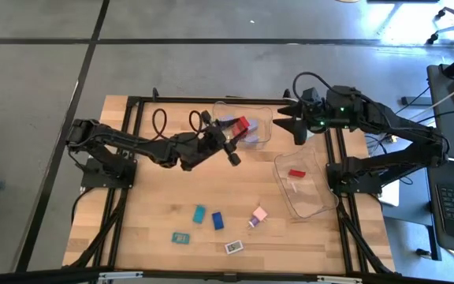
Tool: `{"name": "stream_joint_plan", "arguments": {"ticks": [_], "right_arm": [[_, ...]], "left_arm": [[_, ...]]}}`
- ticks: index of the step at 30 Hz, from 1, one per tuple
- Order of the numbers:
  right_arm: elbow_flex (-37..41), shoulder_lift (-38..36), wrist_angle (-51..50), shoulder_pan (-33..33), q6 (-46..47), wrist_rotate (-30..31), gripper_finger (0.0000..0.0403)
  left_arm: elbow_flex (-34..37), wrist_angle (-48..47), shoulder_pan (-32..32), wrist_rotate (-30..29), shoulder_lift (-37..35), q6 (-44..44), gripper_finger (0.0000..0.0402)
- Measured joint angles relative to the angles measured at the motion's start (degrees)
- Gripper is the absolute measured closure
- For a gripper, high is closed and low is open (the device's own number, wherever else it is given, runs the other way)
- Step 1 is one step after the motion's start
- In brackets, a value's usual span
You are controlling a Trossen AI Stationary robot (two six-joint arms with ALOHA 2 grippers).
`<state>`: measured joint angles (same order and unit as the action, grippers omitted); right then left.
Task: Pick & Place Office items
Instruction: Put the red digital clock into the bottom transparent bin
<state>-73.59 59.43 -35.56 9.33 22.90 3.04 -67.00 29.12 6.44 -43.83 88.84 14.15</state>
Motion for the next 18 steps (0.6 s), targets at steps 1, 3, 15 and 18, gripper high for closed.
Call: {"name": "stream_joint_plan", "arguments": {"ticks": [1,3,15,18], "right_arm": [[0.0,0.0,0.4,-0.6,-0.6,0.5,0.0146],[0.0,0.1,1.7,-1.5,-1.7,0.9,0.0146],[0.0,0.2,11.7,-5.0,-10.0,0.6,0.0147],[0.0,0.2,12.8,-4.9,-11.0,0.6,0.0147]], "left_arm": [[0.0,0.0,-0.2,0.0,0.0,0.0,0.0248],[0.0,0.3,-0.6,-0.1,0.0,0.0,0.0246],[0.0,0.7,-1.4,-3.7,0.0,0.2,0.0245],[0.0,0.7,-1.7,-5.7,0.0,1.3,0.0247]]}}
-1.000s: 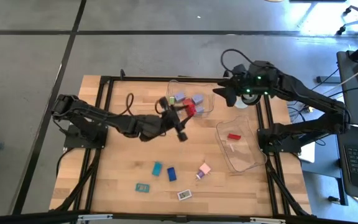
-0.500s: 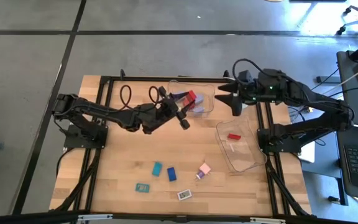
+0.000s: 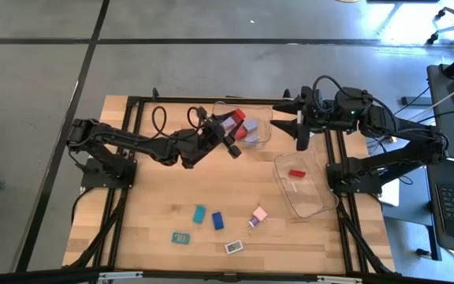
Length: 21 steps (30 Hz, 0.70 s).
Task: Pick & Place Office items
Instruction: Put the red digital clock into the bottom transparent bin
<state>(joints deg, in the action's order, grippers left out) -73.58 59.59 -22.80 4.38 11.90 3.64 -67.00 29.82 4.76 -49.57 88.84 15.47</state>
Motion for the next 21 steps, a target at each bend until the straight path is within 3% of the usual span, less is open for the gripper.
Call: {"name": "stream_joint_plan", "arguments": {"ticks": [6,11,15,21], "right_arm": [[0.0,0.1,0.4,0.0,0.0,1.0,0.0147],[0.0,1.2,1.4,0.0,5.1,6.8,0.0147],[0.0,4.1,2.3,0.0,6.8,7.4,0.0147],[0.0,9.7,5.8,0.0,-7.8,6.8,0.0147]], "left_arm": [[0.0,-0.9,0.0,-4.9,0.2,3.0,0.0245],[0.0,-2.1,0.0,-4.5,0.6,3.2,0.0247],[0.0,-2.0,-0.4,-4.4,0.6,2.7,0.0246],[0.0,-2.0,-0.8,-2.6,0.6,0.2,0.0247]]}}
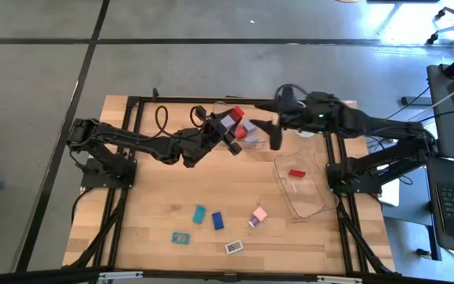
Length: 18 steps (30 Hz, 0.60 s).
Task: Pick & Place Office items
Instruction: Put the red digital clock into the bottom transparent bin
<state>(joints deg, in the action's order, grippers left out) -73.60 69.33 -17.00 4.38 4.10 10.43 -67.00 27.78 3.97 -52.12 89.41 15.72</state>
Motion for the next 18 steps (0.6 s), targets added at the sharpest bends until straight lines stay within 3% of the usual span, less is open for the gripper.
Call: {"name": "stream_joint_plan", "arguments": {"ticks": [3,11,18], "right_arm": [[0.0,2.2,0.6,0.0,-4.3,2.3,0.0147],[0.0,5.3,3.4,0.0,-4.9,2.2,0.0147],[0.0,5.3,4.6,0.0,2.2,2.2,0.0146]], "left_arm": [[0.0,-0.4,0.0,0.4,0.0,0.0,0.0245],[0.0,-1.1,0.2,0.2,0.0,0.0,0.0246],[0.0,-1.3,-0.1,-0.7,0.0,0.0,0.0247]]}}
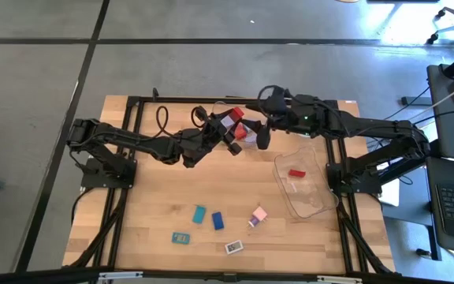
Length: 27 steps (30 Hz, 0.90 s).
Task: Pick & Place Office items
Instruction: Put the red digital clock into the bottom transparent bin
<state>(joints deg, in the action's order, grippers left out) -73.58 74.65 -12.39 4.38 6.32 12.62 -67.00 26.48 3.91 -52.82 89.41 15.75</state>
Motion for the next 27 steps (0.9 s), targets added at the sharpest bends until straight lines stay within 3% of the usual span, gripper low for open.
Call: {"name": "stream_joint_plan", "arguments": {"ticks": [5,10,16,20,27], "right_arm": [[0.0,1.3,0.2,0.0,6.4,0.0,0.0146],[0.0,3.8,3.7,0.0,6.6,-0.1,0.0146],[0.0,4.2,3.8,0.0,6.7,0.3,0.0159],[0.0,4.2,3.6,0.0,8.3,0.3,0.0205],[0.0,4.2,3.3,0.0,9.9,-0.5,0.0331]], "left_arm": [[0.0,0.3,0.1,0.0,0.0,0.3,0.0245],[0.0,0.3,0.1,1.9,0.0,5.0,0.0247],[0.0,0.3,1.0,-1.7,0.0,7.9,0.0244],[0.0,0.3,1.0,-1.9,0.0,8.3,0.0245],[0.0,0.2,1.2,-1.9,0.0,7.6,0.0235]]}}
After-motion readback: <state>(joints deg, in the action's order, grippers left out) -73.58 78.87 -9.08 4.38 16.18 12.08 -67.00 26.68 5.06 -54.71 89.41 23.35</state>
